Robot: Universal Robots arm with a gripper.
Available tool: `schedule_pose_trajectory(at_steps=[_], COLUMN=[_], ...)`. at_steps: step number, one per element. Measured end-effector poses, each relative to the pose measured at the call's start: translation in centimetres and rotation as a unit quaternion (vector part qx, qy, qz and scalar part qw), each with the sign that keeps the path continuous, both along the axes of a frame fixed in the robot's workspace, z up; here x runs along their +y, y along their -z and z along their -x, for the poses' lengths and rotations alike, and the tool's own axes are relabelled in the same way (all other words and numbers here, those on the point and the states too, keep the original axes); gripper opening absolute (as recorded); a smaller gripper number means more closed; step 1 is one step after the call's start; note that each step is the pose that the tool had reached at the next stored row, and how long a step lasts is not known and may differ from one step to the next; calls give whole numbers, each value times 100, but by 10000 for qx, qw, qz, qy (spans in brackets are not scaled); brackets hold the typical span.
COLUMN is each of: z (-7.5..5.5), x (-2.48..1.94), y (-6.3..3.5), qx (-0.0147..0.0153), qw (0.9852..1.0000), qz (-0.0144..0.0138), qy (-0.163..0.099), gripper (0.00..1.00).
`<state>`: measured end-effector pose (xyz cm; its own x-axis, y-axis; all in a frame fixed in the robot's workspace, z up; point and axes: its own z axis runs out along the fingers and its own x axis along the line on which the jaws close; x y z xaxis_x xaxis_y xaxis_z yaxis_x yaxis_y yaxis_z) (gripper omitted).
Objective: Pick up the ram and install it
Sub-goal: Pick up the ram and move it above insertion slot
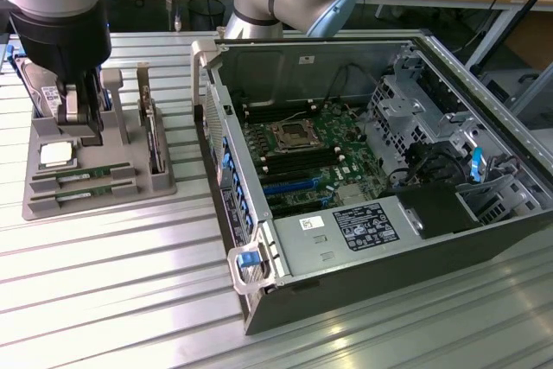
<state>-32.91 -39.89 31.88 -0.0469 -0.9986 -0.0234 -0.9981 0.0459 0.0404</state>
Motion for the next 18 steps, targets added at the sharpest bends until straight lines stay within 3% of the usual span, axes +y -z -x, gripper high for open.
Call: schedule_pose_trajectory(at_steps=[18], z=[0], x=[0], y=[64], qx=[0], qw=[10000], qz=[0], qy=[-1], gripper=[30])
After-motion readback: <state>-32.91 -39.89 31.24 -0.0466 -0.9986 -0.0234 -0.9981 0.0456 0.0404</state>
